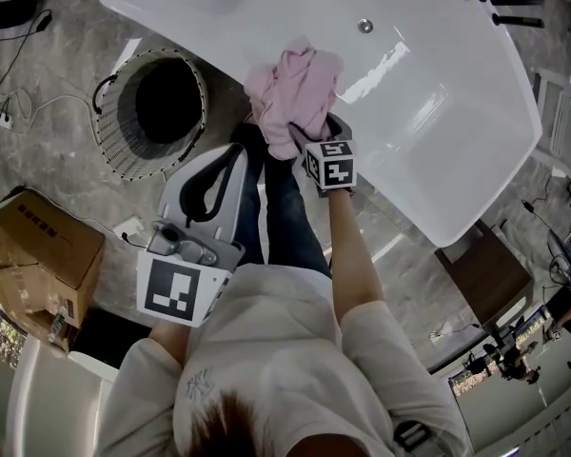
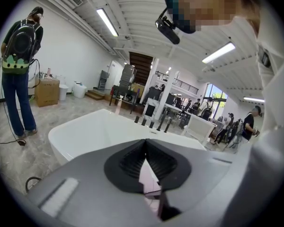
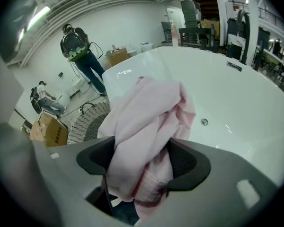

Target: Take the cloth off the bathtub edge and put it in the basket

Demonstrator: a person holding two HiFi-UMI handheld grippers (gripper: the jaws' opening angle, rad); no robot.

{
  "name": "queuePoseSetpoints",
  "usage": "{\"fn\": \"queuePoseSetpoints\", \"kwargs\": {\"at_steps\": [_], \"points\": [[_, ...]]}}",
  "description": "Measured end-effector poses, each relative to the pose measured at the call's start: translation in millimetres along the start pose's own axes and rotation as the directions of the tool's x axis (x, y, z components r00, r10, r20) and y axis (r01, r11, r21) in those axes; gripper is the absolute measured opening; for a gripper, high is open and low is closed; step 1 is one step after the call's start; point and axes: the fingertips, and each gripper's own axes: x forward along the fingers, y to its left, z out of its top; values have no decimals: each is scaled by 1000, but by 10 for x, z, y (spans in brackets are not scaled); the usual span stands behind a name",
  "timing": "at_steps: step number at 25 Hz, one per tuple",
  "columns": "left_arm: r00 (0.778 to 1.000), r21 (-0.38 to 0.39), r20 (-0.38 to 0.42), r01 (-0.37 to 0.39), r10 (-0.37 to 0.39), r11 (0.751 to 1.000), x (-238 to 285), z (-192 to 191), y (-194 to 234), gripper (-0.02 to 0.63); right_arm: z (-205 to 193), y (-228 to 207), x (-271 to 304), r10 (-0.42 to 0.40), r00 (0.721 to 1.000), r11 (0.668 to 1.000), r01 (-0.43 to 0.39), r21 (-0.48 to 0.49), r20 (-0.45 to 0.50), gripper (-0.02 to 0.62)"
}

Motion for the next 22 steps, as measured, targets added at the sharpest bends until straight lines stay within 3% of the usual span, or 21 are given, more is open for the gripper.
{"fn": "queuePoseSetpoints", "kwargs": {"at_steps": [3, 8, 13, 19, 22], "points": [[1000, 0, 3, 0, 0, 1000, -18, 10, -9, 48, 18, 34, -60, 10, 1000, 999, -11, -42, -4, 271], [1000, 0, 11, -6, 6, 1000, -48, 38, -16, 48, 33, 34, -180, 25, 1000, 999, -25, -29, -5, 121], [999, 16, 34, -11, 11, 1000, -80, 118, -63, 48, 66, 154, -351, 40, 998, 999, -42, 29, 52, 93], [998, 33, 65, -17, 15, 999, -136, 262, -145, 48, 296, 382, -774, 106, 977, 986, -127, 110, 183, 87], [995, 106, 98, -15, 4, 994, -213, 360, -170, 48, 508, 484, -1108, 125, 957, 978, -163, 129, 262, 87]]}}
